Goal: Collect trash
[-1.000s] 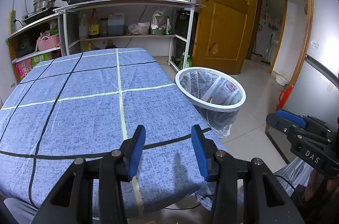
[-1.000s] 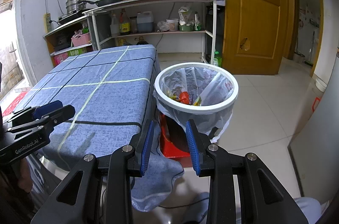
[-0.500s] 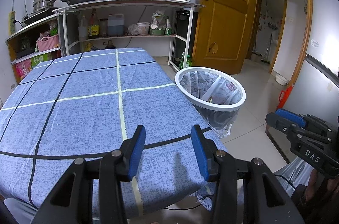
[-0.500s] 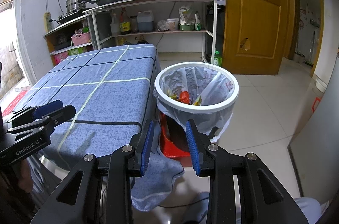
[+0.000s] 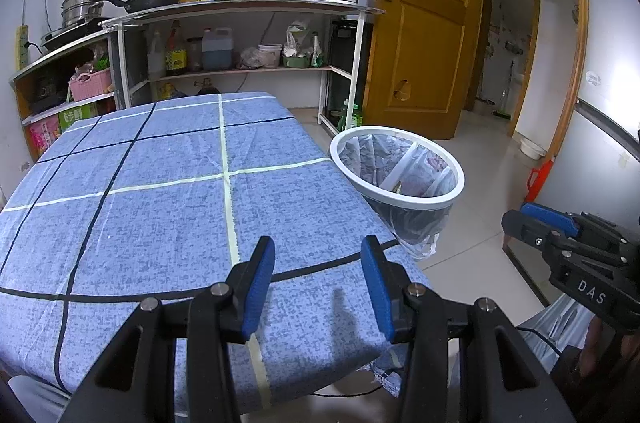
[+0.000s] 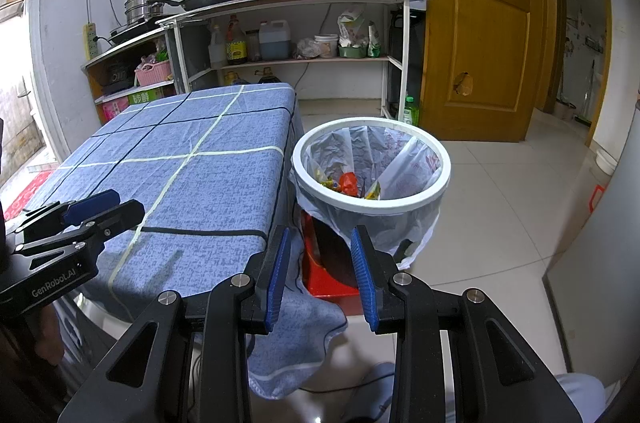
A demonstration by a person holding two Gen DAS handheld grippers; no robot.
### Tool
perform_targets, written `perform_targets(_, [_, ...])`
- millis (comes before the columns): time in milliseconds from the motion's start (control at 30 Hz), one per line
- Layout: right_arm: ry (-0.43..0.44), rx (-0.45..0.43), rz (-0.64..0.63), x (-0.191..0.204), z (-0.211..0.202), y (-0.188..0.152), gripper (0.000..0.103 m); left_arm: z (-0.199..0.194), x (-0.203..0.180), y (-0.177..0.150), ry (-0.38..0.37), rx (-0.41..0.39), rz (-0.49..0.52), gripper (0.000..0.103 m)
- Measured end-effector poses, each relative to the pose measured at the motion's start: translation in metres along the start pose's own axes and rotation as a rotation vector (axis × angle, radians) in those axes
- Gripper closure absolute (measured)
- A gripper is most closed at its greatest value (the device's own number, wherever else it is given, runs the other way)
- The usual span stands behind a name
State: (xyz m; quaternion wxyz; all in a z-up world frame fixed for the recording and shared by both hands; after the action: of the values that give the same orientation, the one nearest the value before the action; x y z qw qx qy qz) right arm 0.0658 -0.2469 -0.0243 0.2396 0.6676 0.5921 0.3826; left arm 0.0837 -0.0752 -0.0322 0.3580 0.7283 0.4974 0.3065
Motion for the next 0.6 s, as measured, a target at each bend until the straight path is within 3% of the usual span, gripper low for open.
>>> perform_targets(600, [0.000,-0.001,-0.002,-0.0008,0.0014,0.0014,0.071,0.0001,-0.0010,-0.0014,-0.016,-0.009,-0.001,0.056])
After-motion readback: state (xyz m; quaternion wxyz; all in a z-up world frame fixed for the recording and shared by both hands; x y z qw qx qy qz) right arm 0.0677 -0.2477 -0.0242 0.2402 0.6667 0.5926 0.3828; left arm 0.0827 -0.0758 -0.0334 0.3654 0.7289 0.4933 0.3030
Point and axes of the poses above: each gripper's, at about its wrist camera, not at the fingertips, and z roughly the way its jaws point, x to its left, y to its top, the point moved 8 cm from there along z, roughly the way its jaws point, and after that the axes turned 13 degrees about z, right-handed, at the moved point
